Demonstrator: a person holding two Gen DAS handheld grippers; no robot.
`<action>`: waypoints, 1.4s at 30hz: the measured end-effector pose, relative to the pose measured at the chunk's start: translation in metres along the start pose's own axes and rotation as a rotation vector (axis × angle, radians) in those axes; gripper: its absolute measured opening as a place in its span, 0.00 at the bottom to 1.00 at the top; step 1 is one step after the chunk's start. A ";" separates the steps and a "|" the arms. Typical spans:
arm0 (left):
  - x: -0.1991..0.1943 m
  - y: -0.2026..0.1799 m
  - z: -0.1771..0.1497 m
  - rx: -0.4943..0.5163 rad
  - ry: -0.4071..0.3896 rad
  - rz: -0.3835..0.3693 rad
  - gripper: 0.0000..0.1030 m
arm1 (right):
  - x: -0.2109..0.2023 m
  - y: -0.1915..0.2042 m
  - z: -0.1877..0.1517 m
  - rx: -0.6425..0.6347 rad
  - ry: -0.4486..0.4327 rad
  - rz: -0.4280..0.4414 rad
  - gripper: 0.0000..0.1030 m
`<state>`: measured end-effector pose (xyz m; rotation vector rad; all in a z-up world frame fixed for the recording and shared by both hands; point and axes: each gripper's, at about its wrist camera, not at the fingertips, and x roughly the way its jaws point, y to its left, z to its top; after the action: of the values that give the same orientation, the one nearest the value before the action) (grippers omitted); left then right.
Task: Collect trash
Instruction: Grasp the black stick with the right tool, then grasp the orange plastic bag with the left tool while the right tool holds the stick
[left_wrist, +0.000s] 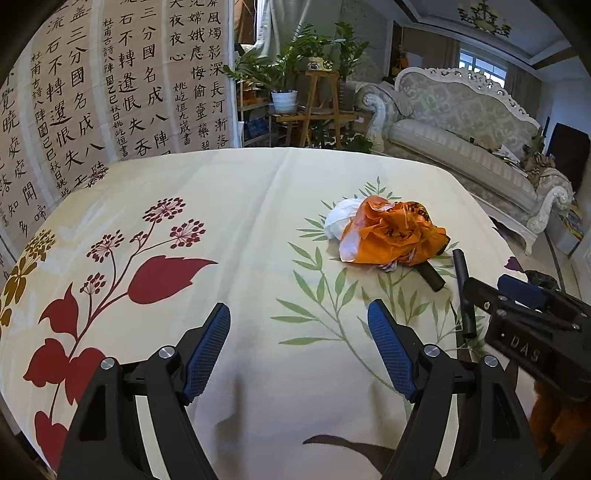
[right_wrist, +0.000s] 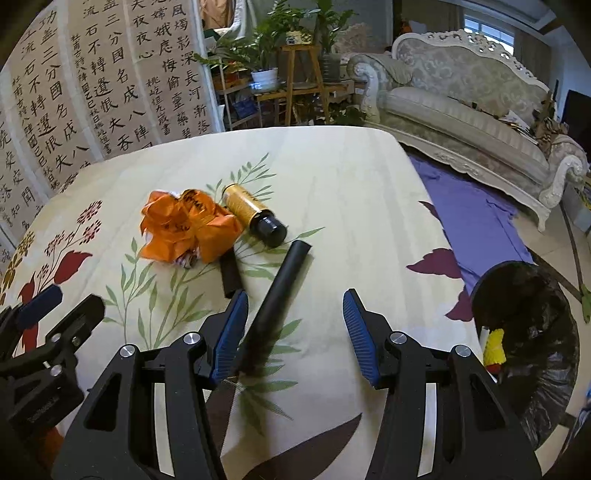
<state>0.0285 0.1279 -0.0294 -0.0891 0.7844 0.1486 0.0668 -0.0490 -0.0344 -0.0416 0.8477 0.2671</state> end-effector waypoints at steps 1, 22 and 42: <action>0.001 0.000 0.000 -0.002 0.005 0.001 0.72 | 0.002 0.001 0.000 -0.011 0.005 0.000 0.50; 0.022 -0.032 0.021 0.035 0.009 -0.035 0.73 | 0.022 -0.041 0.012 0.012 0.032 -0.067 0.11; 0.051 -0.035 0.043 0.031 0.037 -0.095 0.76 | 0.029 -0.048 0.020 0.029 0.031 -0.049 0.11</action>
<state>0.0998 0.1038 -0.0346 -0.0994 0.8178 0.0450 0.1118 -0.0857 -0.0464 -0.0398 0.8799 0.2088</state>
